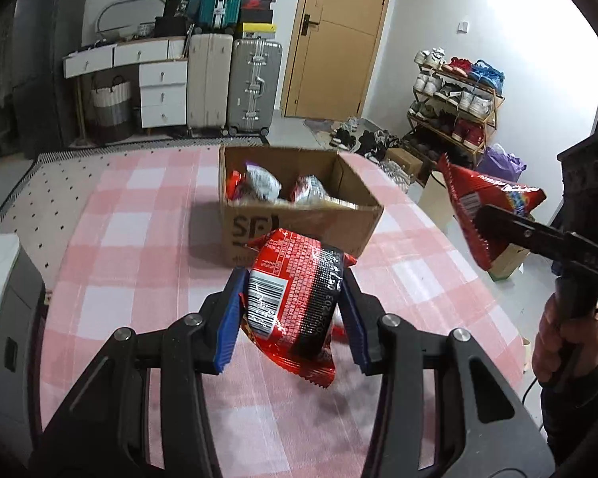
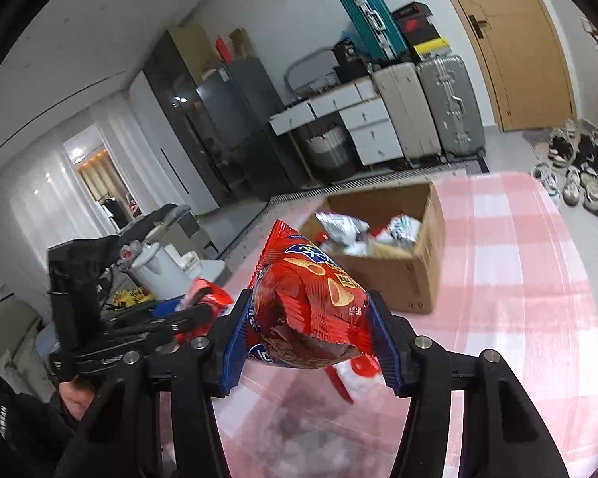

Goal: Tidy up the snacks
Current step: 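Carry both packs over the box and open both tools to drop them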

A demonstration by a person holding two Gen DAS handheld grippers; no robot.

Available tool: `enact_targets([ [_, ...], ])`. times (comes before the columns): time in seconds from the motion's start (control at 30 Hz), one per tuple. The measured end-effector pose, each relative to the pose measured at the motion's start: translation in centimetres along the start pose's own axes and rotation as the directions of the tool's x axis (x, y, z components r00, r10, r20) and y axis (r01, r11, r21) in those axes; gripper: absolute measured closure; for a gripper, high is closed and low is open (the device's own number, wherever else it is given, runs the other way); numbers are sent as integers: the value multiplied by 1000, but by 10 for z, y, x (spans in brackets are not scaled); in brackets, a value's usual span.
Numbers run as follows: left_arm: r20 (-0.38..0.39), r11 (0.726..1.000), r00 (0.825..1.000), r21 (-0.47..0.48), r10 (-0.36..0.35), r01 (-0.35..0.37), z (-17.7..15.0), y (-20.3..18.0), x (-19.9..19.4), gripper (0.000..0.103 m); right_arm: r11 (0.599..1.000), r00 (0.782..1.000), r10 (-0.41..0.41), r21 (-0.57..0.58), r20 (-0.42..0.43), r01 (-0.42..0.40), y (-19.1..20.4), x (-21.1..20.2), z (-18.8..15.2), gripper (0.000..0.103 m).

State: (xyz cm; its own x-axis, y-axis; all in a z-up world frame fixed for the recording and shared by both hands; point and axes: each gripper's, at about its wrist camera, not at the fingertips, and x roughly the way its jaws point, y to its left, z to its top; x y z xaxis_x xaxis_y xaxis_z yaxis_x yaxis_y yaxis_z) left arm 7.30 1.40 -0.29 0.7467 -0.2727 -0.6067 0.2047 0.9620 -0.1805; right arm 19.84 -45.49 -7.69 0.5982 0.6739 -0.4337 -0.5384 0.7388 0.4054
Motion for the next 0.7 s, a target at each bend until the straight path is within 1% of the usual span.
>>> enact_targets([
  [0.07,17,1000,1000,18,0,-1,9,-3,-3,61,1000,1000,22,12,17,-22,2,-3,10,47],
  [0.23,42,998,999,55,-15,13,35,-8,-8,61,1000,999,22,-15,47,-21,13,-9,37,47],
  [0.43,56,998,998,56,-31,28,72,-5,-6,61,997,997,21,-73,75,-15,29,-9,74,47],
  [0.5,61,998,998,56,-35,31,86,-4,-2,61,996,996,8,-90,86,0,33,-7,87,47],
  [0.53,65,997,996,56,-53,49,93,-2,-1,61,996,996,-5,-89,87,13,34,-5,95,47],
  [0.6,77,997,996,55,-49,45,109,-4,9,61,996,996,-23,-85,84,30,32,1,108,47],
  [0.63,74,998,996,49,-44,40,116,-4,13,61,995,996,-35,-87,83,42,29,6,115,47],
  [0.7,64,998,996,28,-66,64,128,-3,21,61,994,996,-46,-99,81,54,30,12,126,47],
])
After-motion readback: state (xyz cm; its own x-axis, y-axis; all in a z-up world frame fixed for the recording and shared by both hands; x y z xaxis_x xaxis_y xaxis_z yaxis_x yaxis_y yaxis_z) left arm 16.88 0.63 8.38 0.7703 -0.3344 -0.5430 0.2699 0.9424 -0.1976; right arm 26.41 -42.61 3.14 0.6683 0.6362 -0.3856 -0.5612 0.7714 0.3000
